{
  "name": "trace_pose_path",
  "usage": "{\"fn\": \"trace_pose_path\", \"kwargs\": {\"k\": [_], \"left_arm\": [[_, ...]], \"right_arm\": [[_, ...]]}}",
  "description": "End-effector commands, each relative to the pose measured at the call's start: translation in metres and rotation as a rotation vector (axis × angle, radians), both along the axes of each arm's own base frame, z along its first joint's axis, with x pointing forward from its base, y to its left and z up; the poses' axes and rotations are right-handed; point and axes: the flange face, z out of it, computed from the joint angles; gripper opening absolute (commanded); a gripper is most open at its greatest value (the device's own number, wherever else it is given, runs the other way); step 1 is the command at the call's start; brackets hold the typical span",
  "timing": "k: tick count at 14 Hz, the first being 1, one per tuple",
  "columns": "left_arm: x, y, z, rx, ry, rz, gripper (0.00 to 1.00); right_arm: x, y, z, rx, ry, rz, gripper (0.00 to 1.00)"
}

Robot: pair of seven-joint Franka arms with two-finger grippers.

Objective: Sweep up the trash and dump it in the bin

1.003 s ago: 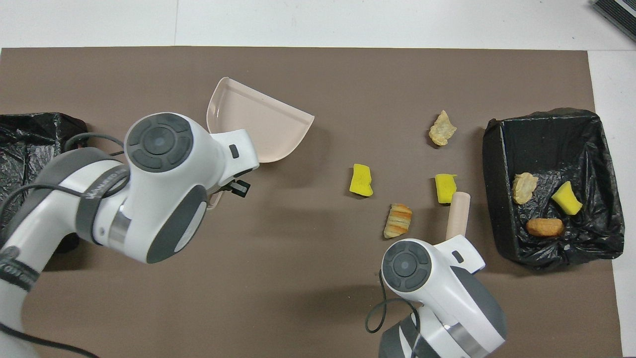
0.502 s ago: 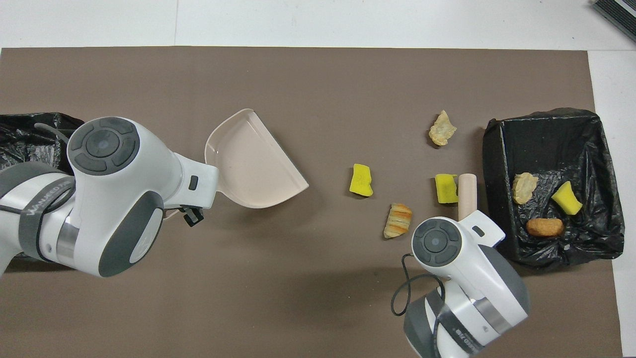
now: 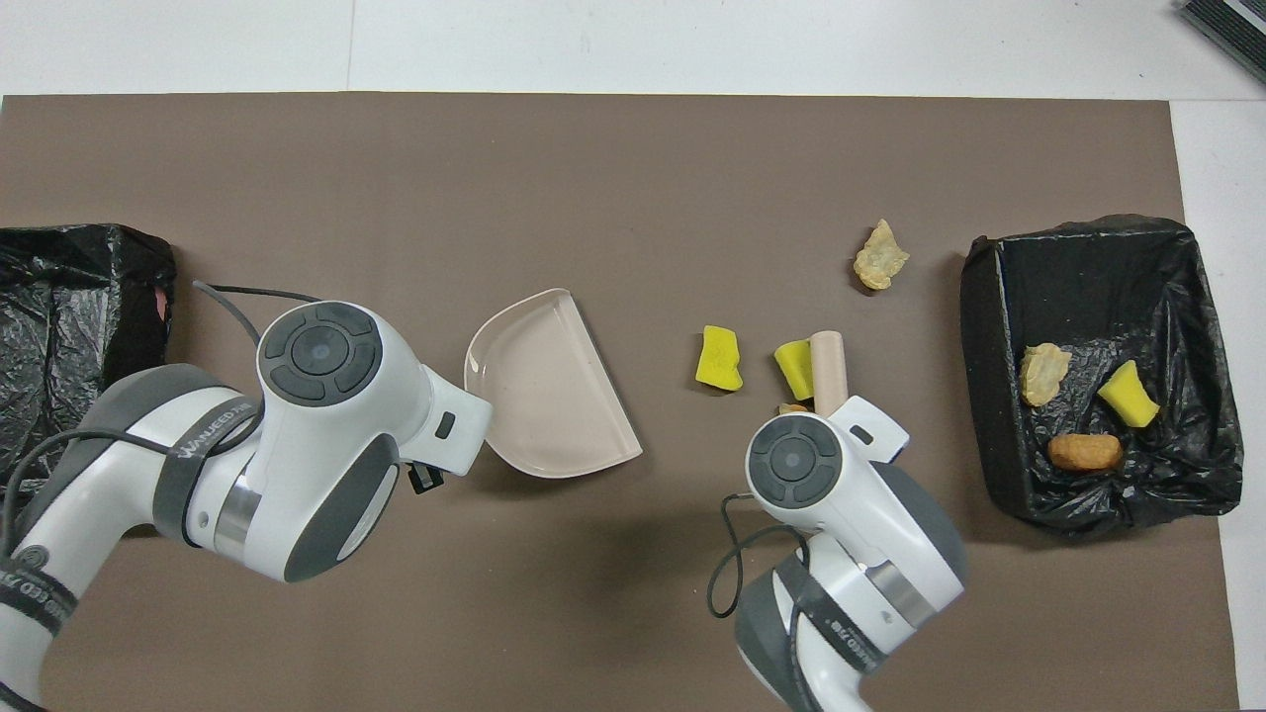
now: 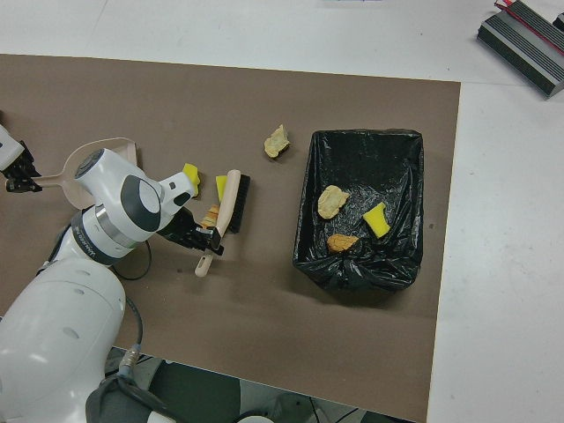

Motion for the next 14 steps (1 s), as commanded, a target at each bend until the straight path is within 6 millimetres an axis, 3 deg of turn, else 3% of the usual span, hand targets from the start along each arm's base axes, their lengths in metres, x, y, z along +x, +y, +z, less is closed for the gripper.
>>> {"fn": "trace_pose_path", "kwargs": {"k": [1, 2, 5, 6, 9, 12, 14], "left_arm": [[-0.016, -0.002, -0.013, 0.002, -0.027, -0.038, 0.00], [-0.016, -0.001, -0.014, 0.004, -0.029, -0.039, 0.00], [-0.022, 0.000, -0.016, 0.019, -0.048, -0.064, 0.00], [-0.030, -0.004, -0.018, 0.017, -0.051, -0.084, 0.00], [-0.029, -0.005, -0.018, 0.003, -0.079, -0.098, 0.00], [-0.025, -0.007, -0.017, -0.004, -0.113, -0.124, 0.00], [-0.025, -0.005, -0.017, 0.007, -0.123, -0.148, 0.00]], "right_arm": [[0.012, 0.039, 0.017, 0.083, 0.037, 0.010, 0.00], [0.019, 0.043, 0.031, 0.096, 0.026, 0.001, 0.00], [0.062, 0.017, 0.089, 0.119, -0.003, -0.042, 0.00], [0.074, 0.010, 0.097, 0.124, -0.014, -0.049, 0.00], [0.127, -0.033, 0.100, 0.149, -0.029, -0.028, 0.00], [0.166, -0.084, 0.092, 0.089, -0.035, 0.039, 0.00], [0.184, -0.098, 0.077, 0.029, -0.032, 0.071, 0.00]]}}
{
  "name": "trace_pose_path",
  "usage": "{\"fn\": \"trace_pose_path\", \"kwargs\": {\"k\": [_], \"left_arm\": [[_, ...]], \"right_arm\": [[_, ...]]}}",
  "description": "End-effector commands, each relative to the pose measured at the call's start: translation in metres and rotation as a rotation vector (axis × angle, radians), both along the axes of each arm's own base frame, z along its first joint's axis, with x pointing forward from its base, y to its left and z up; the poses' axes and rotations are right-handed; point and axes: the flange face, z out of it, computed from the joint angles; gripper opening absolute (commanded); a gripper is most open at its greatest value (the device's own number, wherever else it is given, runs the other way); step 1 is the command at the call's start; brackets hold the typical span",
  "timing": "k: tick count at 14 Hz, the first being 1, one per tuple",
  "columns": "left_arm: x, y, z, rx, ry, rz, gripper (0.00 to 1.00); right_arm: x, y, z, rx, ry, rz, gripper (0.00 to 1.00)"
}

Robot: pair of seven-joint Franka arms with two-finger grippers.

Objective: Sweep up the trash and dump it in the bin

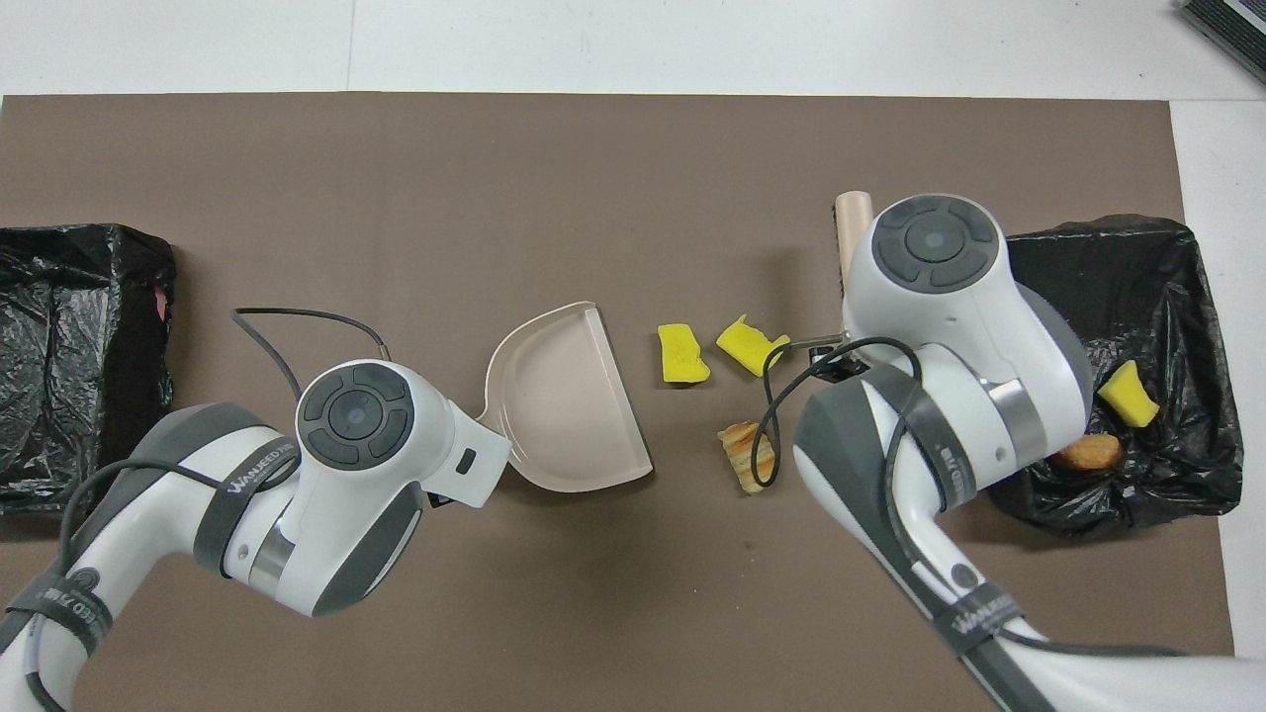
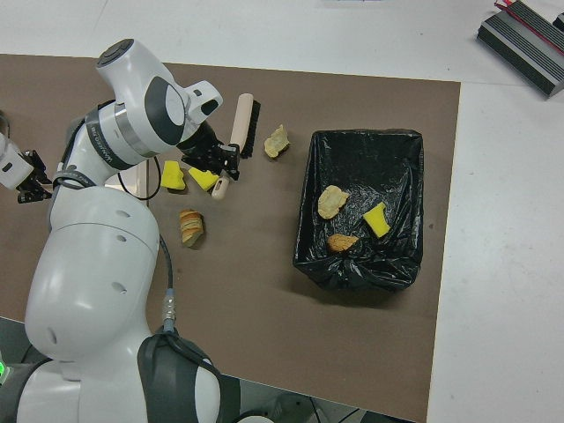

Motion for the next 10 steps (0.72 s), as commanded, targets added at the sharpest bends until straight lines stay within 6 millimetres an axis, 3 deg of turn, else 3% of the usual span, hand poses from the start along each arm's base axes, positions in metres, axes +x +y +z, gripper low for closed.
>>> {"fn": "trace_pose_path", "kwargs": {"k": [1, 2, 6, 10], "left_arm": [[-0.009, 0.006, 0.001, 0.013, -0.019, -0.034, 0.00], [-0.008, 0.007, 0.001, 0.013, -0.019, -0.031, 0.00], [-0.010, 0.008, -0.001, 0.016, -0.015, -0.025, 0.00], [-0.011, 0.009, -0.002, 0.020, -0.007, -0.020, 0.00]], "right_arm": [[0.030, -0.016, -0.015, -0.061, -0.001, 0.039, 0.00], [0.040, -0.030, -0.025, -0.064, 0.009, 0.022, 0.00], [0.057, -0.040, -0.064, -0.095, 0.019, 0.040, 0.00], [0.048, -0.011, -0.073, -0.066, 0.050, 0.061, 0.00]]}}
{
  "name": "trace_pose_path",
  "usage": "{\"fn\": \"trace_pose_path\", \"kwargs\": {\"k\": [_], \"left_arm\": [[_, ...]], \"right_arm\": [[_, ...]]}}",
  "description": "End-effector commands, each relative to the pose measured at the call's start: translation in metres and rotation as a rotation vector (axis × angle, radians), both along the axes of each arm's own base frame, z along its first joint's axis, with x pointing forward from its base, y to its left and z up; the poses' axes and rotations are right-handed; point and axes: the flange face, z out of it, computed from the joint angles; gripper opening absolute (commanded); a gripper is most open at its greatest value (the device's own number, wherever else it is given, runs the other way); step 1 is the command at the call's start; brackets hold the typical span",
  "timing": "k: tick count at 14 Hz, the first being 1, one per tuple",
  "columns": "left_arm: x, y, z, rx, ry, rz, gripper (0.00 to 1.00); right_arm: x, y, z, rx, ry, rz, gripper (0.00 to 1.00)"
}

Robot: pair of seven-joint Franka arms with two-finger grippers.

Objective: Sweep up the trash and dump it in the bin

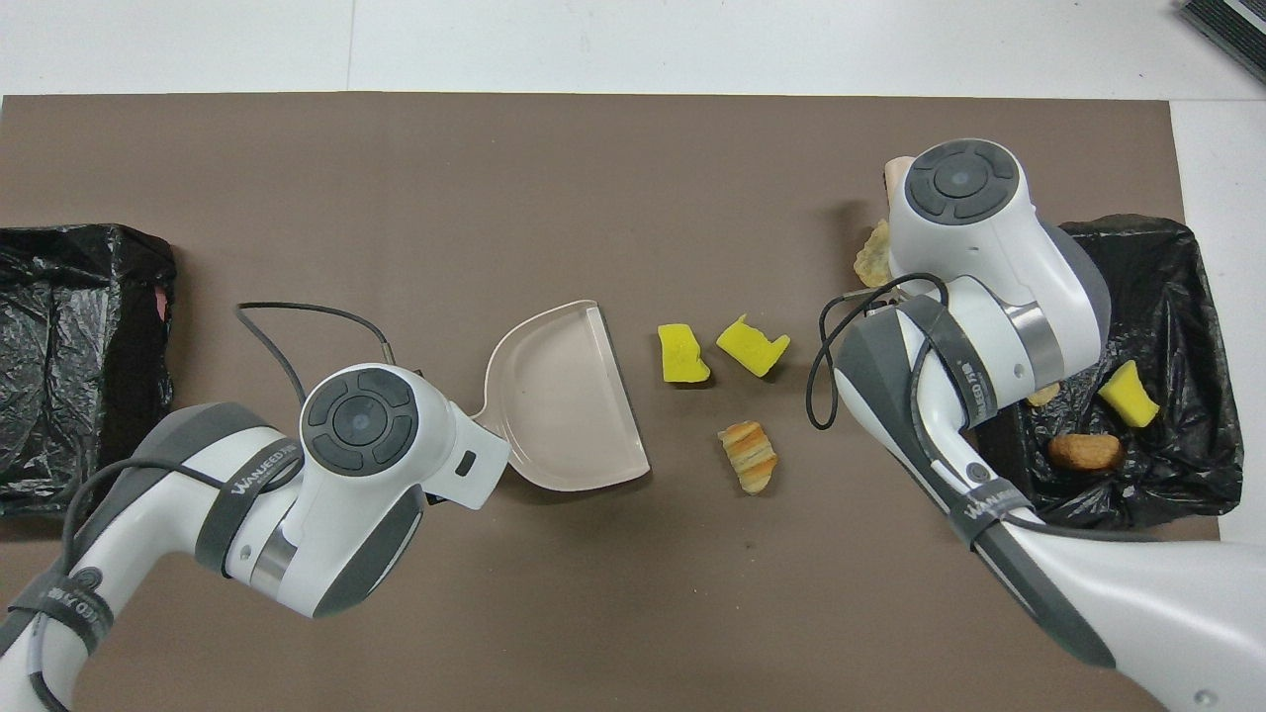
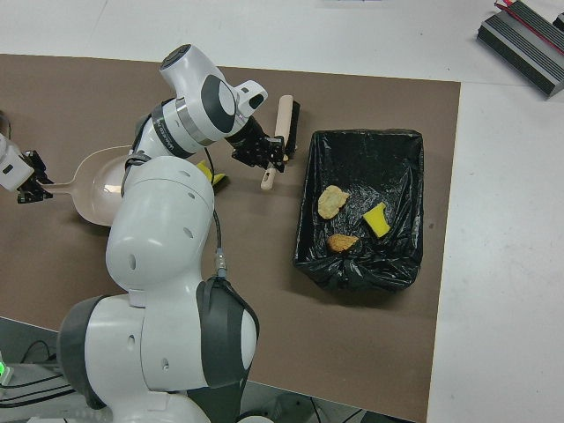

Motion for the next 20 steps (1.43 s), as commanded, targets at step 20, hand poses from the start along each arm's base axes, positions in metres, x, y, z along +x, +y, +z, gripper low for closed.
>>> {"fn": "trace_pose_path", "kwargs": {"k": [20], "left_arm": [[-0.009, 0.008, 0.001, 0.013, -0.013, -0.003, 0.00]], "right_arm": [[-0.078, 0.107, 0.084, 0.180, 0.062, -0.016, 0.00]]}}
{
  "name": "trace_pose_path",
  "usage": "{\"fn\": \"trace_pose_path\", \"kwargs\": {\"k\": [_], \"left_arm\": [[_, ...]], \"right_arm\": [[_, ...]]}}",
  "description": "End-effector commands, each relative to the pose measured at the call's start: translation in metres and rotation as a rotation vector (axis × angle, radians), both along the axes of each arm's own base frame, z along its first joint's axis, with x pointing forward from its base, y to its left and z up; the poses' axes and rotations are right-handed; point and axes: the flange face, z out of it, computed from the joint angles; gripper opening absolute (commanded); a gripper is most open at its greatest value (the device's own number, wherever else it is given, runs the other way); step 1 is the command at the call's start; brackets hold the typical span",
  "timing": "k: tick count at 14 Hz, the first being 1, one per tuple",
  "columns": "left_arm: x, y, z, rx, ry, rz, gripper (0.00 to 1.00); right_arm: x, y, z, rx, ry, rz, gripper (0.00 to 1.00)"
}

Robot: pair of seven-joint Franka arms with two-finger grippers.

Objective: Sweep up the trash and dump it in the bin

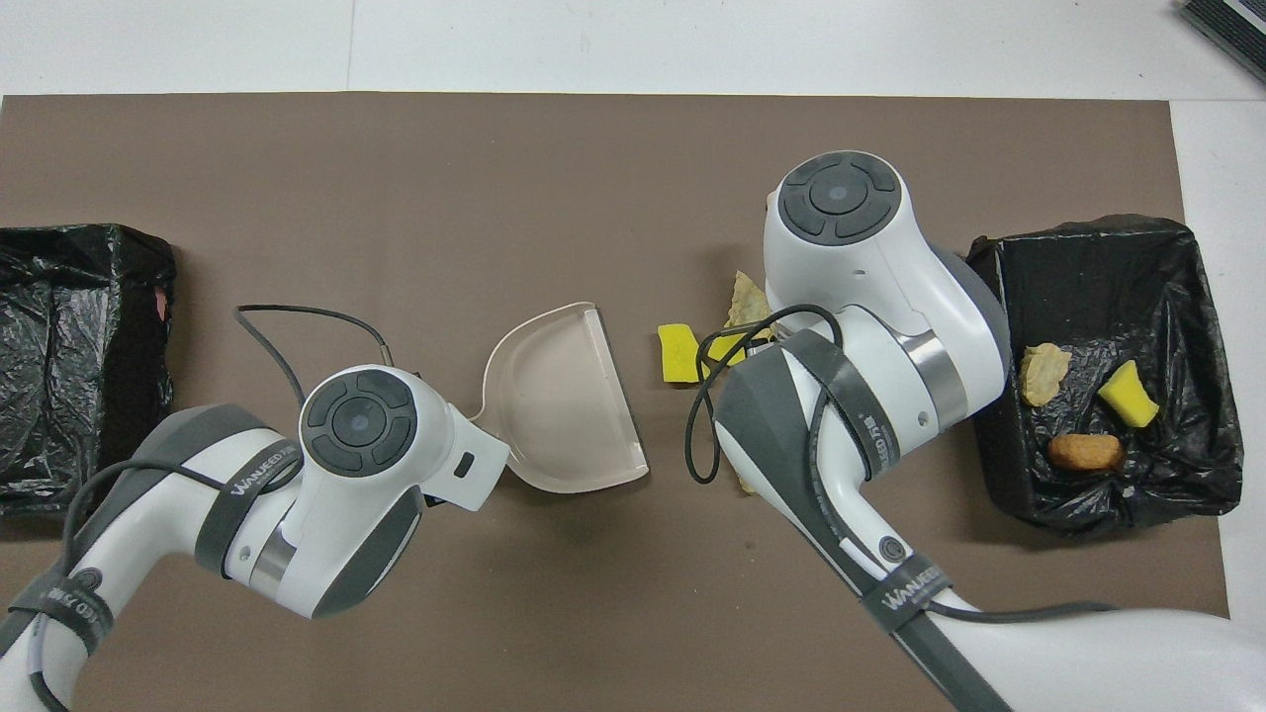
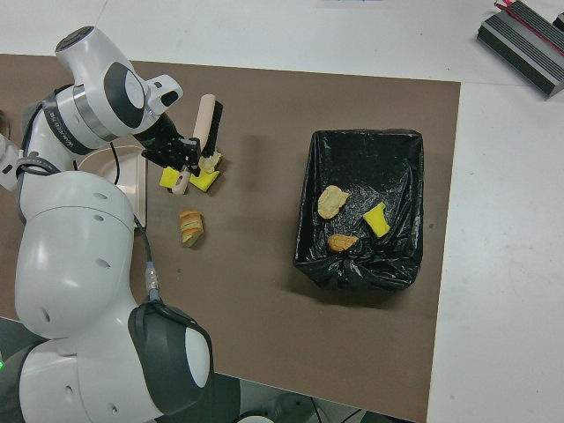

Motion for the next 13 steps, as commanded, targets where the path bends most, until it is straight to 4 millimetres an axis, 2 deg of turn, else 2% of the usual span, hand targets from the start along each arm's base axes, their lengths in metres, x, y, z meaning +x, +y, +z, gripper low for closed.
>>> {"fn": "trace_pose_path", "kwargs": {"k": [1, 3, 4, 7, 9, 11, 13], "left_arm": [[-0.009, 0.007, 0.002, 0.011, -0.014, -0.004, 0.00], [-0.009, 0.007, 0.002, 0.011, -0.014, -0.001, 0.00], [-0.009, 0.007, 0.002, 0.010, -0.016, -0.002, 0.00], [-0.008, 0.008, 0.002, 0.010, -0.016, 0.000, 0.00], [-0.008, 0.008, 0.002, 0.010, -0.016, 0.000, 0.00], [-0.008, 0.008, 0.002, 0.010, -0.016, 0.000, 0.00], [-0.008, 0.008, 0.002, 0.010, -0.016, 0.000, 0.00]], "right_arm": [[-0.011, -0.035, -0.018, 0.023, 0.025, 0.015, 0.00], [-0.013, -0.059, -0.042, 0.036, 0.027, 0.021, 0.00], [-0.019, -0.062, -0.058, 0.032, 0.043, 0.015, 0.00], [-0.032, -0.053, -0.074, 0.029, 0.051, 0.036, 0.00], [-0.035, -0.023, -0.096, 0.048, 0.047, 0.078, 0.00], [-0.032, -0.004, -0.105, 0.122, 0.038, 0.064, 0.00], [-0.043, 0.034, -0.105, 0.174, 0.036, 0.094, 0.00]]}}
